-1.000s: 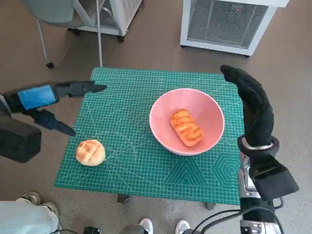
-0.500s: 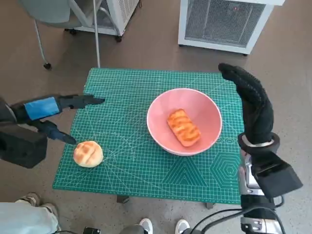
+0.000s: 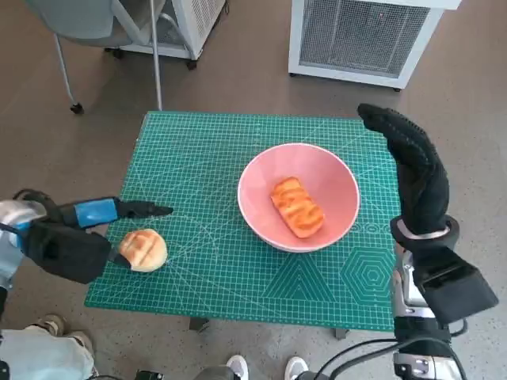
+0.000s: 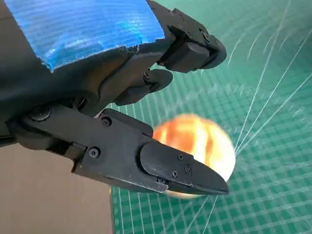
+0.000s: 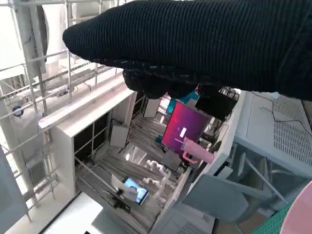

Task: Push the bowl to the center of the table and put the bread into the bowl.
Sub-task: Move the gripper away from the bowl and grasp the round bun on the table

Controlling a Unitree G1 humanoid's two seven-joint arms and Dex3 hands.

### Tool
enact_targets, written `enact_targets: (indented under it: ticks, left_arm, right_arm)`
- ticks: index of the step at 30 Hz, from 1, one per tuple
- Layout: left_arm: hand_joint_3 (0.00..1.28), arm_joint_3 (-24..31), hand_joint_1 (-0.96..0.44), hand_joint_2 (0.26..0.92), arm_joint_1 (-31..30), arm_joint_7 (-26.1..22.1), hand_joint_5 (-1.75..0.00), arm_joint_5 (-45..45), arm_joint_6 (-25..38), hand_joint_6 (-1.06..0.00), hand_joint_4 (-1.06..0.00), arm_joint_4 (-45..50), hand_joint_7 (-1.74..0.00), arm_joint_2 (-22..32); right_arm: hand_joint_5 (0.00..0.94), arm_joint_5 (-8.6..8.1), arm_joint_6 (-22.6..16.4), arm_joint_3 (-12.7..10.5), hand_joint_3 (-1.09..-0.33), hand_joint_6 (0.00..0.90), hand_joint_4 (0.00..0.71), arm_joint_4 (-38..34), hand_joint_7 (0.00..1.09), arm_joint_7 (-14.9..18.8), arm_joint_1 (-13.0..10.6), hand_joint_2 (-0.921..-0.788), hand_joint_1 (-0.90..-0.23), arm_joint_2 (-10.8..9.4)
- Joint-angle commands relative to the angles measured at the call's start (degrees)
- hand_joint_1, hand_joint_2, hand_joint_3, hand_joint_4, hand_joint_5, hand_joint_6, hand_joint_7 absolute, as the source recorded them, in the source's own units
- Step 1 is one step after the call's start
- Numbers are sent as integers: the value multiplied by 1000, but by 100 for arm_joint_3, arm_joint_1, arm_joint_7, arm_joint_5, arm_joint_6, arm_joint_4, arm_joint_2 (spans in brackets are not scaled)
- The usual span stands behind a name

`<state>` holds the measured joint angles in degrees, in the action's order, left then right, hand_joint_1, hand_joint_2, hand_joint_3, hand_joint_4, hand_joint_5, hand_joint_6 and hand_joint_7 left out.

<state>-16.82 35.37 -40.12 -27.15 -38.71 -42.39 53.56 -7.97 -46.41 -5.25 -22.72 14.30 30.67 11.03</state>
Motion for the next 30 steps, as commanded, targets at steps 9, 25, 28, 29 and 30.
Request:
enact_targets:
  ticks: [9,25,28,29,30]
  left_arm:
    - [3,-259,-234,737,-209,-31,-12,-251,216,-337,-213,-100,-11,-27]
    - [13,-776,-80,832,-298,1327,-83,-1199,46,-567,-515,-408,-132,-110]
    - [69,-881,-33,891,-267,1816,-622,-1434,-178,-626,-559,-489,-750,-62]
    - [64,-913,-22,900,-245,1961,-806,-1503,-251,-655,-595,-523,-897,-47]
    - [58,-949,-14,906,-214,2108,-921,-1573,-331,-675,-621,-562,-988,-30]
  right_arm:
    - [5,10,141,-45,-835,-1,262,55,641,45,-100,-921,-690,50]
    - [4,64,126,-58,-834,-1,259,-19,638,28,-72,-921,-682,26]
    - [4,45,111,-62,-834,-1,259,-55,638,46,-63,-921,-682,31]
    - [3,40,107,-63,-834,-1,259,-66,638,49,-59,-921,-682,32]
    - [3,33,108,-64,-834,-1,259,-61,638,53,-64,-921,-682,33]
